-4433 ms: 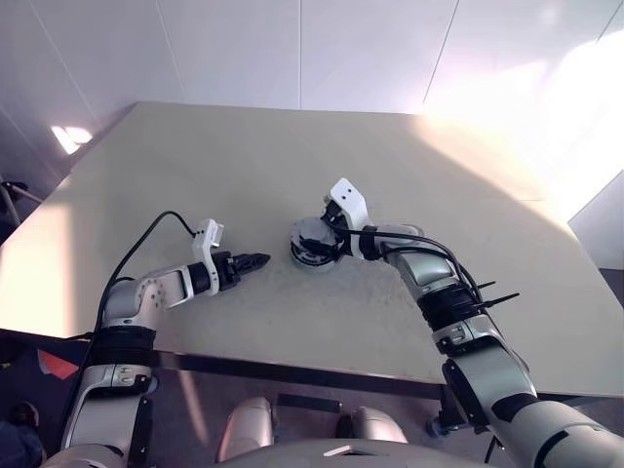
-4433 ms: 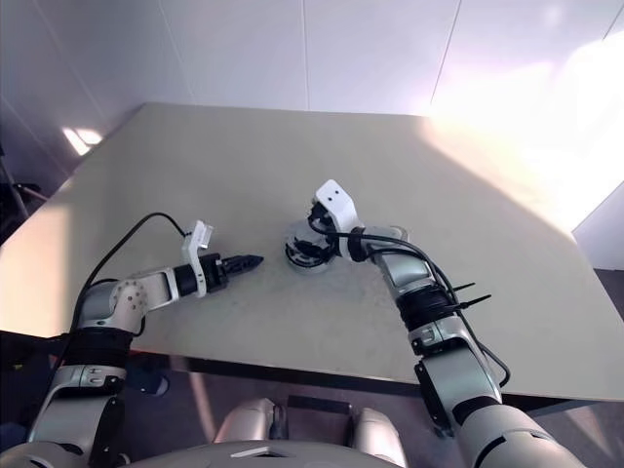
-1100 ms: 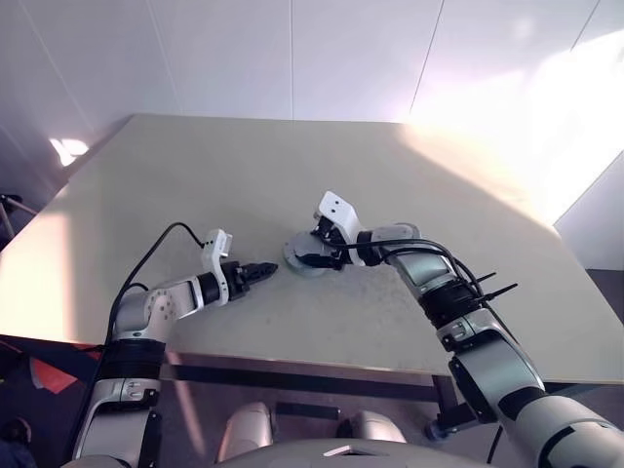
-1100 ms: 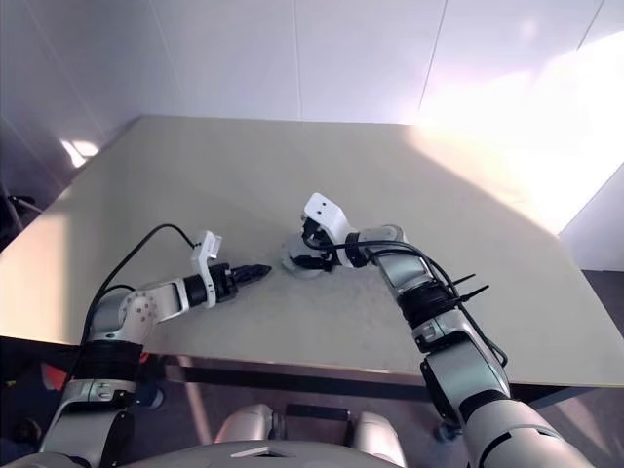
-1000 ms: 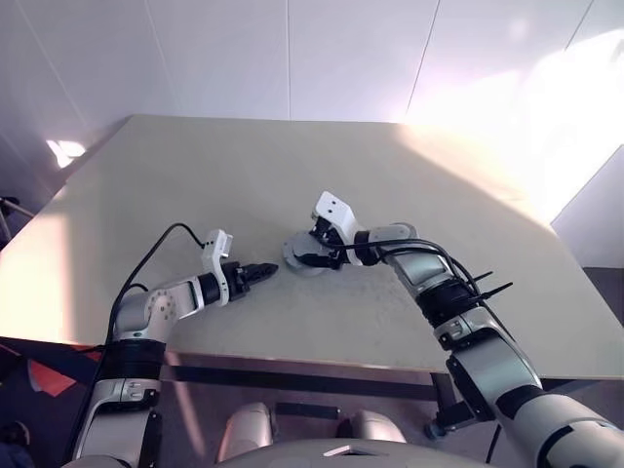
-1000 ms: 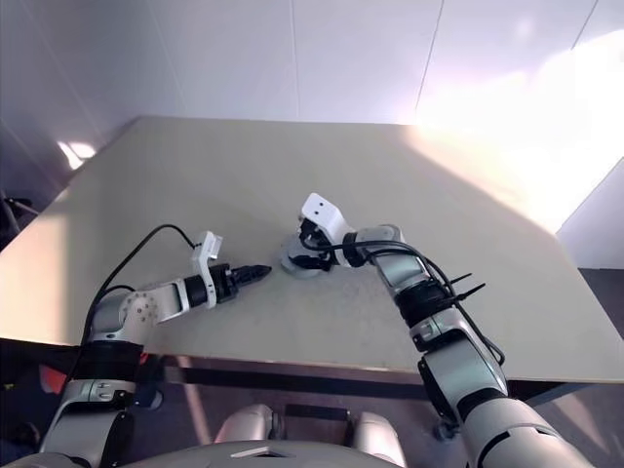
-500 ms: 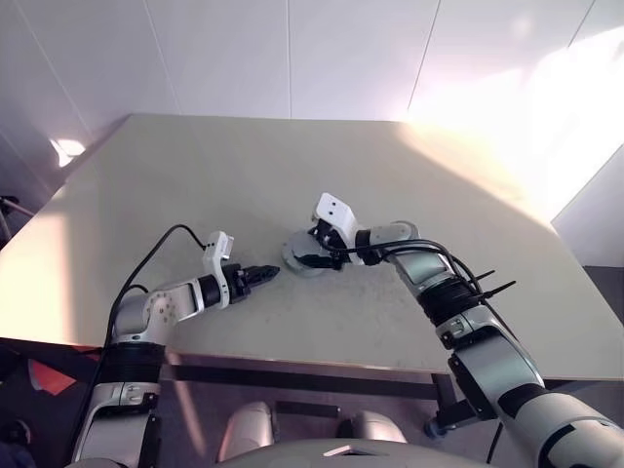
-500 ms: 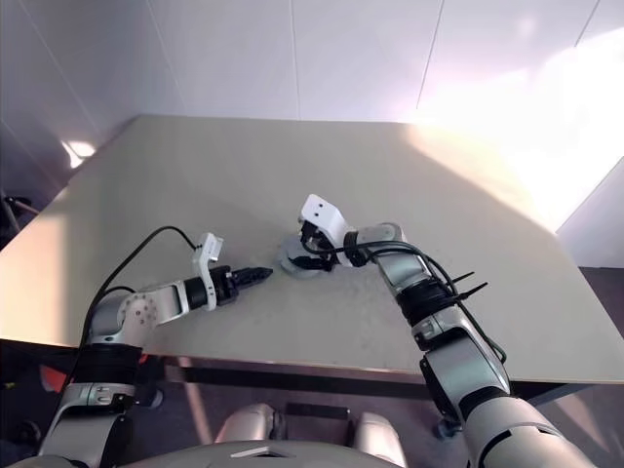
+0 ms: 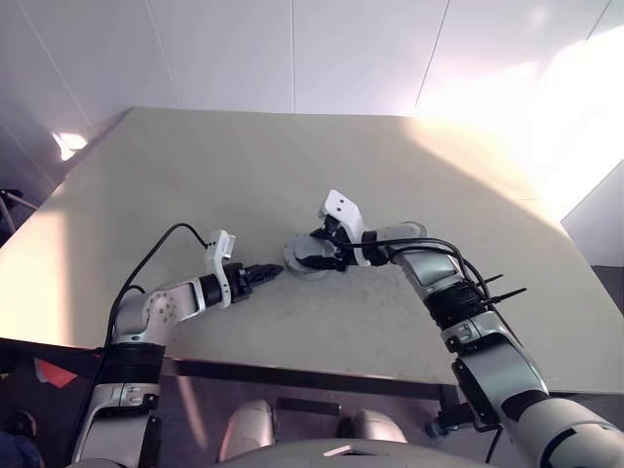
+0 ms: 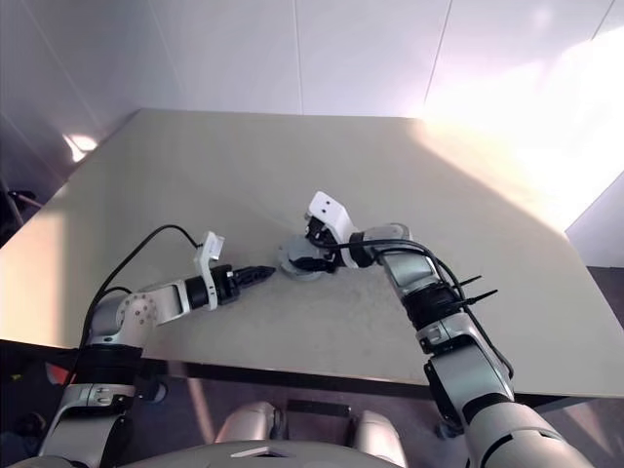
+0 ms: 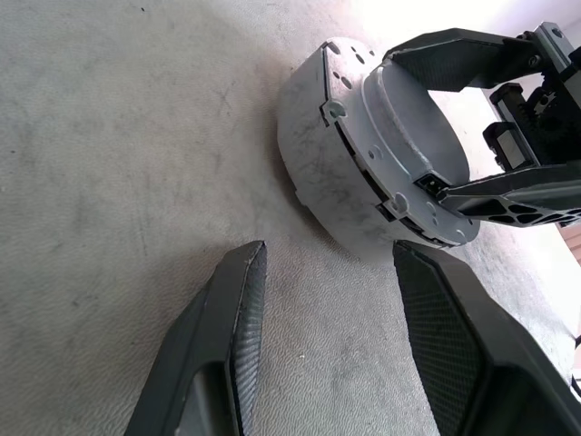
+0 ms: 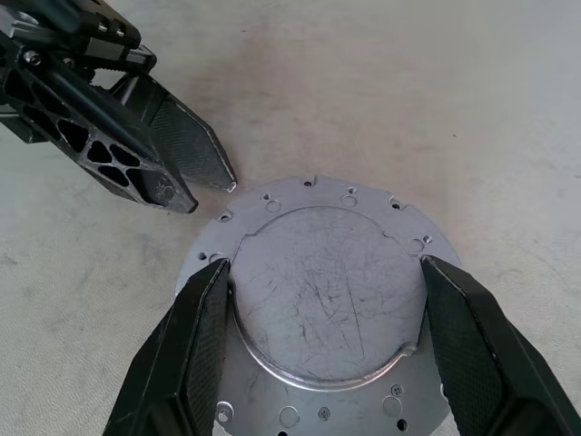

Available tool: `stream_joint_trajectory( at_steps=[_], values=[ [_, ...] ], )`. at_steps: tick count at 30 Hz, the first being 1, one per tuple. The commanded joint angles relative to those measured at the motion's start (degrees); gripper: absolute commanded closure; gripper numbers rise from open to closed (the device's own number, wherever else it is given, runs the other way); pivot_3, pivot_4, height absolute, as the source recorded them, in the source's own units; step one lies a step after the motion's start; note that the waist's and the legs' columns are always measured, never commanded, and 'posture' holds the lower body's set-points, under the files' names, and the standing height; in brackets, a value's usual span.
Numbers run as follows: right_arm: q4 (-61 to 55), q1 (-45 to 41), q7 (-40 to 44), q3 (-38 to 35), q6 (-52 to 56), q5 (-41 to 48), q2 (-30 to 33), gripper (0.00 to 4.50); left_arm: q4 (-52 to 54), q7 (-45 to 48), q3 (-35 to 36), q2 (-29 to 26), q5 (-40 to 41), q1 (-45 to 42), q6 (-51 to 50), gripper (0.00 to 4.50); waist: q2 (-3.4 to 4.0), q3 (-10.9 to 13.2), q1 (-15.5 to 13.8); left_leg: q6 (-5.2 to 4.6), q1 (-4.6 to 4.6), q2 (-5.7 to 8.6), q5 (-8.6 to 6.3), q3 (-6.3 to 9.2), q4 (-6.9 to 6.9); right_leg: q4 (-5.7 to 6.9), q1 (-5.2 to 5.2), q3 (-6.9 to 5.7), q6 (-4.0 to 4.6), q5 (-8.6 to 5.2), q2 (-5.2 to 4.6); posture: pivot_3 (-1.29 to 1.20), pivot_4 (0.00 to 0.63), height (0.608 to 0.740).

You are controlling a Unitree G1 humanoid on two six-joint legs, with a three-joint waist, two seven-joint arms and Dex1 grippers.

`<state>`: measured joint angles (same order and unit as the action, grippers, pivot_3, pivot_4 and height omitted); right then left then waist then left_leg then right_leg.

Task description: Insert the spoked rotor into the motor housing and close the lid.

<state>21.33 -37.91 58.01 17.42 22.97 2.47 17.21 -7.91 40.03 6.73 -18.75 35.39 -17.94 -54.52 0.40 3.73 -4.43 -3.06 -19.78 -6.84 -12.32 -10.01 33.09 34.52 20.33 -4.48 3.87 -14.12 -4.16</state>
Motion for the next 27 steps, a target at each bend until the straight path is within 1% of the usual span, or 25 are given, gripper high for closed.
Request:
stream_joint_trajectory(
  at_steps=[1,6,12,17,23,27],
  values=[
    [-2.58,1.7,3.52,1.91,-0.38,0.94,0.61,1.32,-0.34,-0.65,-0.69,-0.31,-0.6,-0.02,-0.43,2.13,0.0,0.0,-0.03,0.01,-0.01,0.0,-0.02,0.0,0.0,0.0,0.0,0.0,0.0,0.0,0.0,0.0,0.0,0.74],
    [-1.66,2.86,4.78,3.47,-4.39,-0.48,1.5,1.32,-0.63,-0.53,-0.74,-0.39,-0.7,-0.22,-0.27,2.13,0.0,0.0,-0.05,0.01,-0.1,0.0,-0.03,0.0,0.0,0.0,0.08,0.0,0.0,0.0,0.0,0.0,0.0,0.74],
    [1.58,1.84,3.58,3.26,-5.13,-1.16,0.81,1.32,-0.42,-0.58,-0.69,-0.42,-0.68,0.02,-0.34,2.13,0.0,0.0,0.05,0.0,-0.09,0.0,-0.04,0.0,0.0,-0.01,0.08,0.0,0.0,0.0,0.0,0.0,0.0,0.74],
    [4.62,1.63,4.0,3.63,-7.83,-1.72,0.32,1.32,-0.35,-0.56,-0.63,-0.43,-0.64,0.15,-0.37,2.13,-0.01,0.0,0.26,0.01,-0.01,0.0,-0.04,0.0,0.01,0.01,0.02,0.0,0.0,0.0,0.0,0.0,0.0,0.74],
    [10.44,1.02,5.33,3.31,-10.29,-1.62,-0.54,1.32,-0.43,-0.52,-0.7,-0.41,-0.61,0.08,-0.27,2.13,-0.01,-0.02,0.39,0.02,0.1,0.0,-0.04,0.0,0.0,0.02,-0.08,0.0,0.0,0.0,0.0,0.0,0.0,0.74],
    [13.37,0.82,4.81,3.34,-12.26,-2.7,-0.91,1.32,-0.42,-0.6,-0.73,-0.35,-0.59,0.04,-0.31,2.13,-0.01,-0.04,0.42,0.02,0.19,0.0,-0.04,0.0,0.0,0.02,-0.19,0.0,-0.01,-0.01,0.0,0.0,0.0,0.74]
  ],
)
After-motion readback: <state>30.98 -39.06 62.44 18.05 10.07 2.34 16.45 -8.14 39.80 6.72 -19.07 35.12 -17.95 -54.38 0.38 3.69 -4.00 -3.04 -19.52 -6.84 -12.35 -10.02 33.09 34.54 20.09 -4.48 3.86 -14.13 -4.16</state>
